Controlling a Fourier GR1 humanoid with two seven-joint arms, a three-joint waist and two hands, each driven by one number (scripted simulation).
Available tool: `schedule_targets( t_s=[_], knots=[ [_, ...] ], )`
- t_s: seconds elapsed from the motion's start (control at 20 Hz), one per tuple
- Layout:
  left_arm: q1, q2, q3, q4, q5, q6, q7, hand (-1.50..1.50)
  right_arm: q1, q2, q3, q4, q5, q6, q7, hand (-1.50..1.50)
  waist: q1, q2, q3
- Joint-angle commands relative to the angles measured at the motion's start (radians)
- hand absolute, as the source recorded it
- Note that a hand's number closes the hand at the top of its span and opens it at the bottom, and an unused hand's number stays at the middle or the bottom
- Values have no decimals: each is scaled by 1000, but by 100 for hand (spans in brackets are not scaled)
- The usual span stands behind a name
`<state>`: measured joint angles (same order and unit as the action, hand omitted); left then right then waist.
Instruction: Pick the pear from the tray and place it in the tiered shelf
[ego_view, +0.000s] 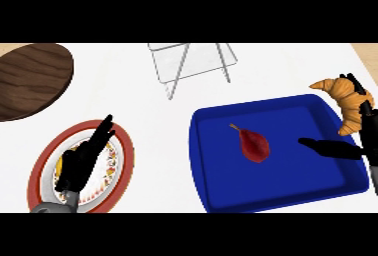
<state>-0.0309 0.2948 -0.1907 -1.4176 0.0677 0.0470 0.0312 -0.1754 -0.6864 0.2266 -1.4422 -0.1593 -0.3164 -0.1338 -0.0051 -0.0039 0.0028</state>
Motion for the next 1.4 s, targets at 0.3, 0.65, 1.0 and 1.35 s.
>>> schedule_targets(
  t_s=[0.3, 0.65, 1.0, 1.35],
  knots=[
    [9, 4, 14, 41, -16, -5, 20, 0, -68, -142, 215, -353, 145, 146, 494, -150, -1, -2, -7],
    [-9, 1, 7, 29, -10, -18, 35, 0, -206, -303, 374, -372, 530, 232, 869, -150, 22, -4, -13],
    [-20, -32, -12, 86, -52, -3, -12, 0, -410, 3, 559, -310, 729, 415, 1244, -150, 34, 8, -6],
    [-28, -27, 12, 56, -32, -16, 54, 0, -457, 277, 599, -198, 746, 522, 1419, -150, 17, 3, -4]
  ],
)
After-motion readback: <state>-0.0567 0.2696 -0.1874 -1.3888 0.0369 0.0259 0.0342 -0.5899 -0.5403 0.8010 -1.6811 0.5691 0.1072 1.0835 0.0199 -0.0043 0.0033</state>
